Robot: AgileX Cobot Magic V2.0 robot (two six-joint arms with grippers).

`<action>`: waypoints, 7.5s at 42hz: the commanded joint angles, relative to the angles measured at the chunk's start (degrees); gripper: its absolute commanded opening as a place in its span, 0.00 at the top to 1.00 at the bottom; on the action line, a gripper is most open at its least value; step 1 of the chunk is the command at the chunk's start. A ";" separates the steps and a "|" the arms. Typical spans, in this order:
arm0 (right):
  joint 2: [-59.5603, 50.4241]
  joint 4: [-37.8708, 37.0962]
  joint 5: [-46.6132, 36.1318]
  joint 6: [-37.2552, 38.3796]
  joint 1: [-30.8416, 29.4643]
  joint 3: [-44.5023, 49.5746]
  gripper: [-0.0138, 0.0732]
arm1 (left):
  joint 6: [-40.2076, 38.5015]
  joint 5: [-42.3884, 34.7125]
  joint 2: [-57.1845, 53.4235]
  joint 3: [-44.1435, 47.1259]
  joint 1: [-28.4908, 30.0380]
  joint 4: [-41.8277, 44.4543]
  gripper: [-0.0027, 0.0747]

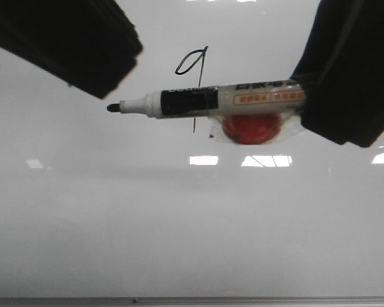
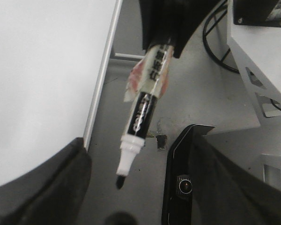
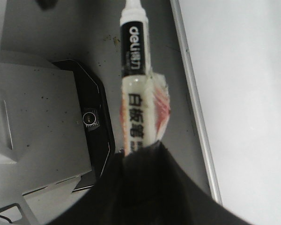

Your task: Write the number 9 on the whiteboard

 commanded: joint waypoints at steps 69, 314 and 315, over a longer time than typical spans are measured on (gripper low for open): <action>-14.17 -5.01 0.55 13.10 -13.48 -1.74 0.15 | -61.90 -13.50 -8.44 0.23 29.00 47.71 0.94; -40.66 -19.64 3.97 41.24 -18.01 9.69 0.92 | -57.20 -51.86 -69.93 58.06 45.44 33.51 0.99; -41.07 -19.72 3.80 41.24 -19.14 10.04 0.92 | -57.20 -51.86 -69.93 58.06 45.44 33.51 0.99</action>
